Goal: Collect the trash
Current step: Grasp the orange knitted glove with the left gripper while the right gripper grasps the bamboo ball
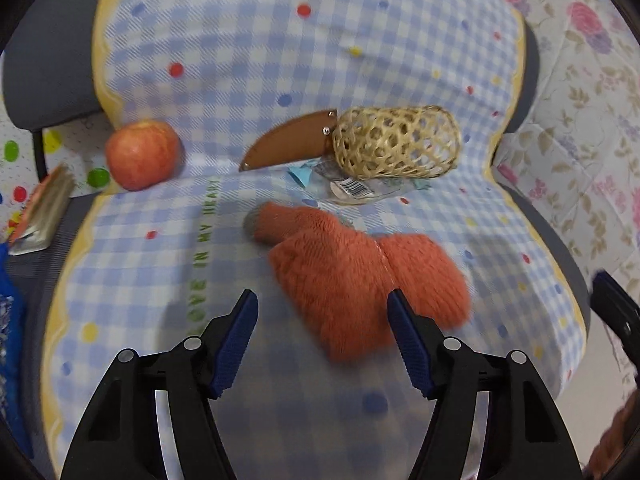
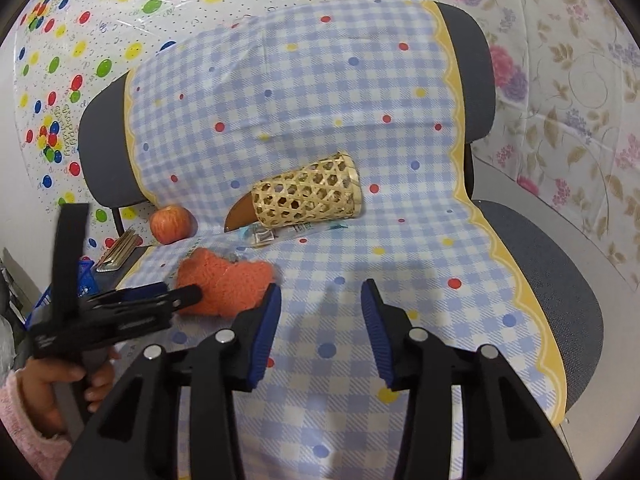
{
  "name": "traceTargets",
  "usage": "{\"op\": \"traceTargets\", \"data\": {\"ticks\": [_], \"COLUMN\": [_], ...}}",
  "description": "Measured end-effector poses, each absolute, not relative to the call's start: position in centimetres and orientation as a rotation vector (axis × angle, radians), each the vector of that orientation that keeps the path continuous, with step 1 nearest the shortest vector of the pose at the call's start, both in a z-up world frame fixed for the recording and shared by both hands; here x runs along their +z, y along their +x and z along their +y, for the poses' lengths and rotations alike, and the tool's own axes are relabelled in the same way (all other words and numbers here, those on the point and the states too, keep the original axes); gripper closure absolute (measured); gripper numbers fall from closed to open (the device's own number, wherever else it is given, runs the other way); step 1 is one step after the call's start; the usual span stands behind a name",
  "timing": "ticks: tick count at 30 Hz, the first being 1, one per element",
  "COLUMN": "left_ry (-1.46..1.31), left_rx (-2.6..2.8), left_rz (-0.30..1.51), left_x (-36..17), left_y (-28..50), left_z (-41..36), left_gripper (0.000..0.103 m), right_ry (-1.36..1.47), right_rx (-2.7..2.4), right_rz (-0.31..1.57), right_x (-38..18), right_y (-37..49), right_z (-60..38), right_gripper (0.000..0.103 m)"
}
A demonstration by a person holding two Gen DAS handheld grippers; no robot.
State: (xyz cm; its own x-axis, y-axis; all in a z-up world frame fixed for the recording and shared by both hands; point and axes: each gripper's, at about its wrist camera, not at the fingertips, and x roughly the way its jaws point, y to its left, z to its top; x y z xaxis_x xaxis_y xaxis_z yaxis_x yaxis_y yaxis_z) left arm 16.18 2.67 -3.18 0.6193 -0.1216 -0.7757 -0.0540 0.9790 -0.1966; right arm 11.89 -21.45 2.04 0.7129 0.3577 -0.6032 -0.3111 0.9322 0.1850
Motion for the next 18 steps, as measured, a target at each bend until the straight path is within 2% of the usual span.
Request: {"op": "traceTargets", "data": {"ticks": [2,3,5,6,9,11,18], "left_ry": [-0.216,-0.203,-0.170,-0.175,-0.182,-0.180,-0.197], "left_rx": [-0.035,-0.026,-0.048,-0.063,-0.058,-0.038,0.042], "left_rz": [0.920,0.909,0.894,0.886,0.827,0.791,0.766], "left_x": [-3.7,-3.7,-3.4,-3.2,-1.8,-1.0,0.2], "left_y": [17.1,17.2,16.9,16.7,14.8,13.6,13.5], "left_z": [2.5,2.3,1.8,1.8,2.3,2.9,6.3], "left_gripper": [0.039,0.043,0.074,0.082,0.086,0.086,0.086], "right_ry": [0.074,0.072,0.068,0.067,0.063,0.059,0.114], "right_rx": [0.372,0.373,0.375,0.379,0.385,0.385,0.402], "right_rz": [0.692,0.697,0.701,0.703,0.699,0.686,0.705], "right_x": [1.8,1.7,1.6,1.6,1.8,1.9,1.2], "right_y": [11.9,12.0,12.1,12.2,12.9,14.1,20.7], "right_z": [-21.6,-21.6,-21.5,-21.4,-20.9,-20.6,-20.3], "right_gripper": [0.061,0.061,0.061,0.061,0.059,0.048,0.047]}}
